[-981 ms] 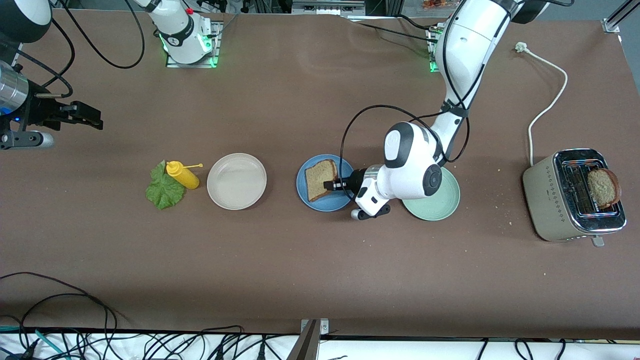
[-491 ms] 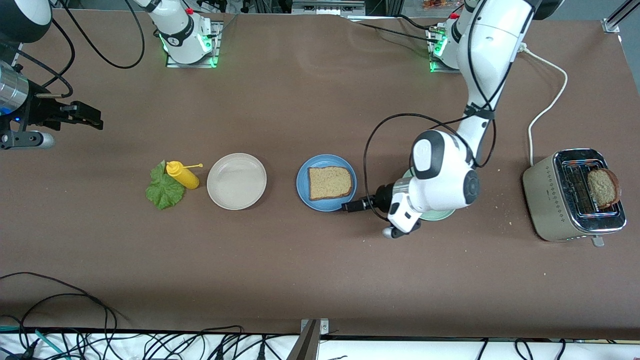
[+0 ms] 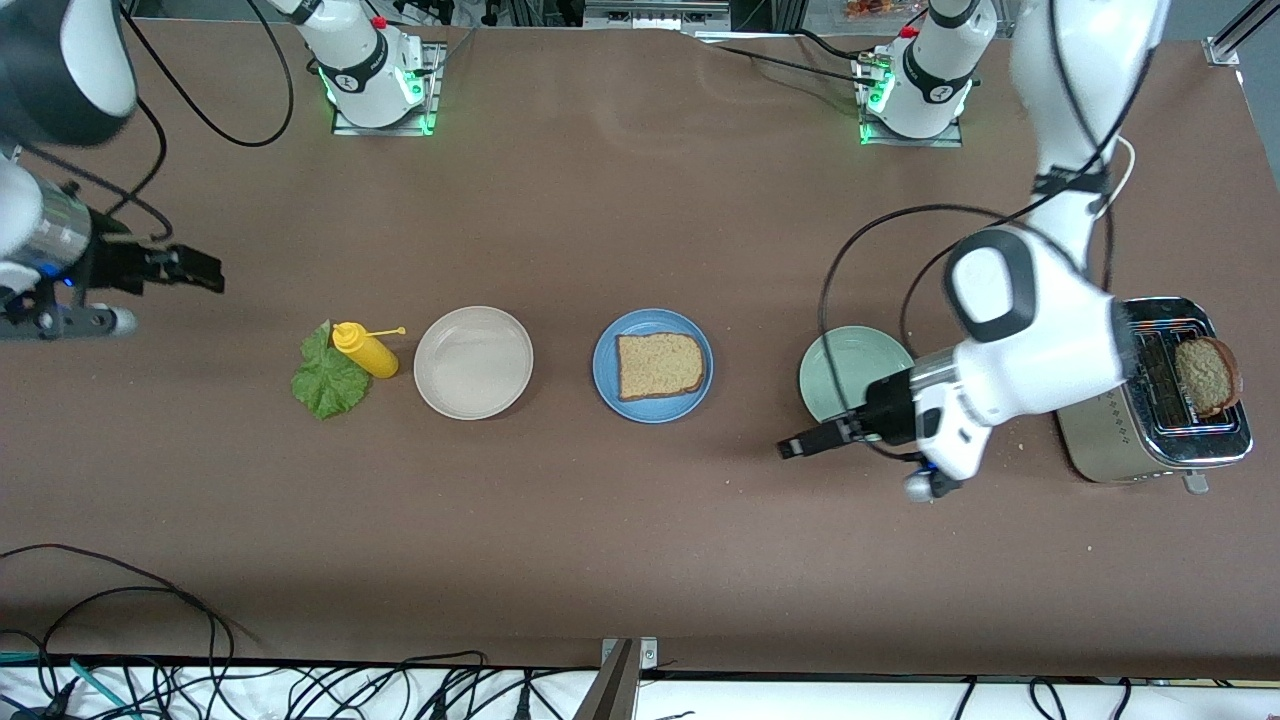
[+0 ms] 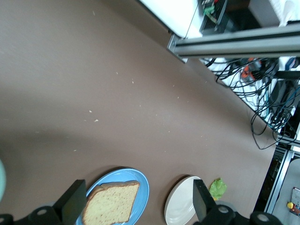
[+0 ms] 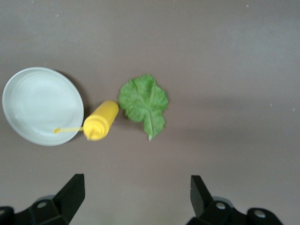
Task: Make sandwich in blue plate with both arms
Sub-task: 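Raise the left gripper toward the toaster while the right gripper reaches the lettuce, then grasp the green lettuce leaf with the right gripper and lift it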
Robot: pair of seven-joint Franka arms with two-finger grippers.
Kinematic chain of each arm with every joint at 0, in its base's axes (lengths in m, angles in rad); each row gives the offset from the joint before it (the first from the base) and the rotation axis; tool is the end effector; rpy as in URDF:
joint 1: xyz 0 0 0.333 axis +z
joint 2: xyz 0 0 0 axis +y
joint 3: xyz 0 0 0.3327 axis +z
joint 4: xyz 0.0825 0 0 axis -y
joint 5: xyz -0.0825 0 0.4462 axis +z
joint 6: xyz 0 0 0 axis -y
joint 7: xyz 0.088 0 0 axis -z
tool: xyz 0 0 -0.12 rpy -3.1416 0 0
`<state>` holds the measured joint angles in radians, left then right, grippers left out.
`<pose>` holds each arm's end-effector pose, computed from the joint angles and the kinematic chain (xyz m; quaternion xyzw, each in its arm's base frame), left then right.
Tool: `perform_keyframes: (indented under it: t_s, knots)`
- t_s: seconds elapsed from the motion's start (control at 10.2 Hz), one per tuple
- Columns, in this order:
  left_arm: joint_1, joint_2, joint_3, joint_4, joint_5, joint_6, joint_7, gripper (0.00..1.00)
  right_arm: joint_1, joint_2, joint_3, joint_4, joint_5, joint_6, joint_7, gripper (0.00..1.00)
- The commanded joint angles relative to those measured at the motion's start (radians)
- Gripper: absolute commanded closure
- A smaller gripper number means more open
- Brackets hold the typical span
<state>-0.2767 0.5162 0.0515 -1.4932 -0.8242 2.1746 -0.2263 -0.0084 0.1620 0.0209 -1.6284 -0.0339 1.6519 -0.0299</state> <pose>0.7585 -0.2171 0.3766 0.9180 0.1958 0.0001 0.3448 0.6591 0.0037 0.5004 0.9972 0.0237 -0.0693 0.0145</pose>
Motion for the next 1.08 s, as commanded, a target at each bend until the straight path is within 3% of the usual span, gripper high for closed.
perform_keyframes:
  t_s: [0.0,0.2,0.49,0.79,0.98]
  knots:
    - [0.045,-0.216,-0.002,-0.16,0.209,-0.013,0.012,0.0,-0.001,0.089,-0.001,-0.086,-0.009,0.191,0.013,0.0]
    - [0.063,-0.315,-0.002,-0.163,0.431,-0.132,0.01,0.0,-0.002,0.135,-0.022,-0.218,-0.011,0.407,0.007,0.0]
    - [0.128,-0.444,-0.004,-0.163,0.589,-0.329,0.007,0.0,-0.004,0.166,-0.044,-0.497,-0.011,0.824,0.001,0.0]
    - [0.178,-0.547,-0.036,-0.186,0.752,-0.468,0.007,0.0,-0.01,0.298,-0.044,-0.513,-0.011,0.971,-0.001,0.0]
    - [0.214,-0.577,-0.039,-0.205,0.799,-0.525,0.007,0.0,-0.018,0.309,-0.044,-0.513,-0.011,0.976,-0.002,0.0]
